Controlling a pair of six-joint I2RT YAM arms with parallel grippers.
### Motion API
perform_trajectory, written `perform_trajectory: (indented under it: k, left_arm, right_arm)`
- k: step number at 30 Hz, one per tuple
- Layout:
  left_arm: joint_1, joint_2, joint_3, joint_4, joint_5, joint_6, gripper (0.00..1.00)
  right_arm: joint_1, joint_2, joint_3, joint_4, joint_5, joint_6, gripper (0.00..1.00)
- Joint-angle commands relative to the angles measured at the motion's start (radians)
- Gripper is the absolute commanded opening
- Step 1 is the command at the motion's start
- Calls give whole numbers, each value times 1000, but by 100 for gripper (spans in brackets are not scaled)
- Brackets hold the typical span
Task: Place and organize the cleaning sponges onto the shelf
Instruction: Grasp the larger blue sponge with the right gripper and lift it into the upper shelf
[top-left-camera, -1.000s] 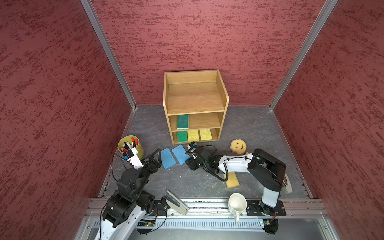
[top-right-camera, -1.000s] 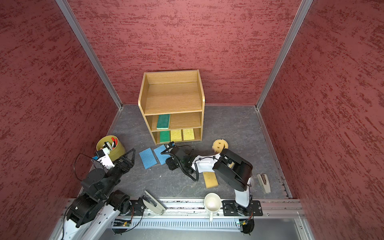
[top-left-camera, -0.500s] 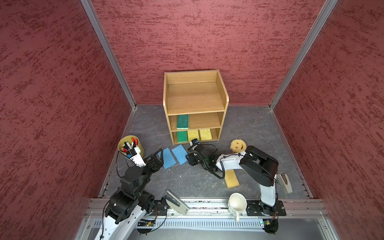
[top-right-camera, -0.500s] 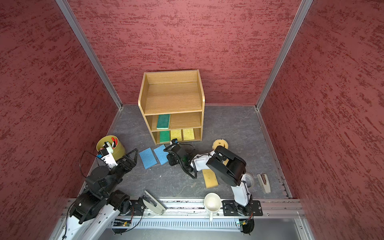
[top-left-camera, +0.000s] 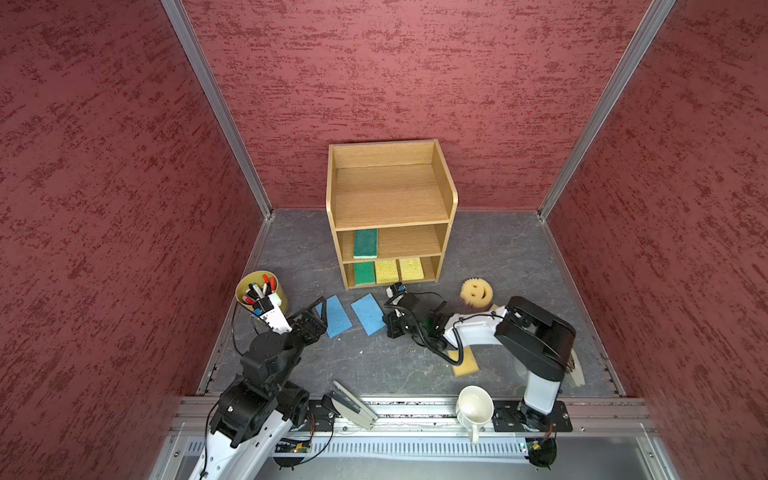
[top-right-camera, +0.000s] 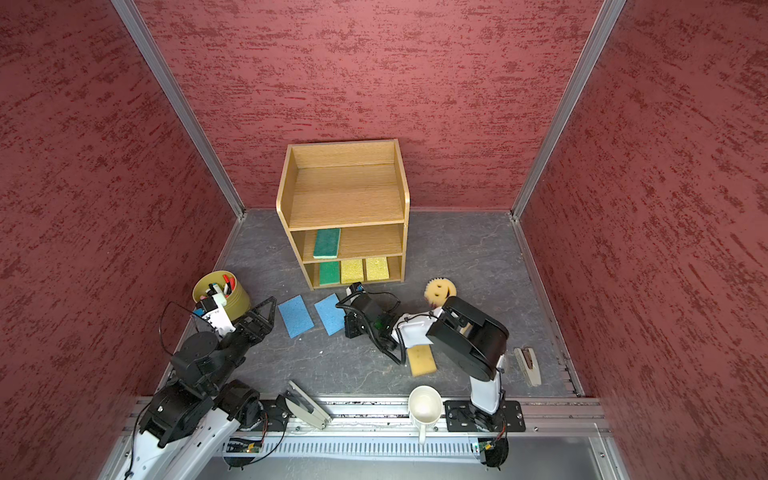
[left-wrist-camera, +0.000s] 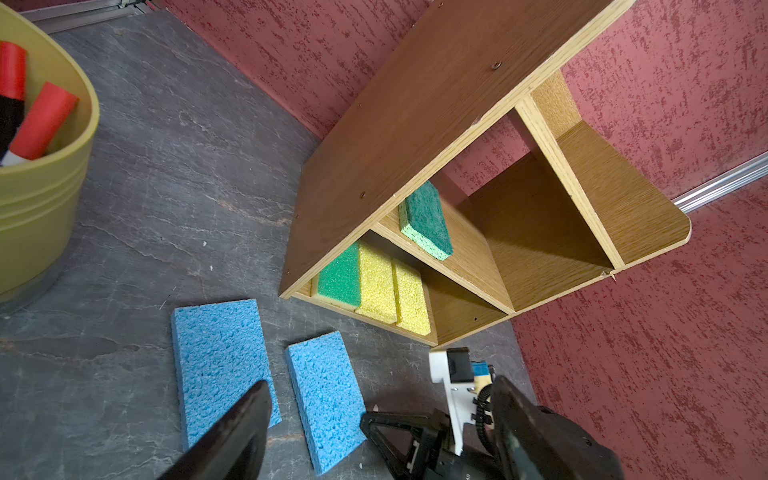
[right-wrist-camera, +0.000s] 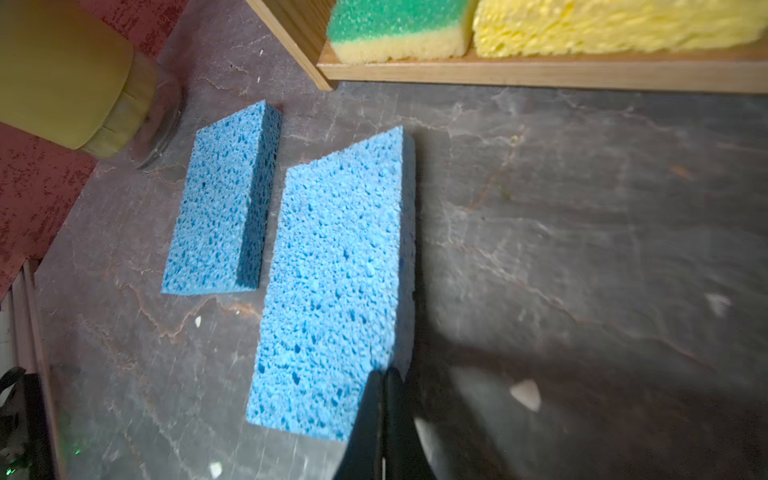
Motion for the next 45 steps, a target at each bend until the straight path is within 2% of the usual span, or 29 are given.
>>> perform_trajectory:
  k: [1,10,16,20,27,37,45]
  left_arm:
    - [1,9,-11,29,8,1,83]
    - [2,39,-7,73,23,13,83]
    - [4,35,-6,80,25,18,83]
    - [4,38,-9,87,27,24,83]
    - [6,40,-18,99,32,23,83]
    - [7,53,-14,99,31,31,83]
    - [8,64,-29,113,35,19,83]
  right_arm:
    - [1,-151,-9,-93,23,2,0]
    - [0,-482,27,-432,75,-1,0]
    - [-2,-549,131,-600,236,55,0]
    - [-26,-526,202,-601,314,67,0]
    - [-105,-445,266,-477,355,66,0]
    - [-145,-250,376,-398,304,50,0]
    - [-185,-176,422,-387,286,75,0]
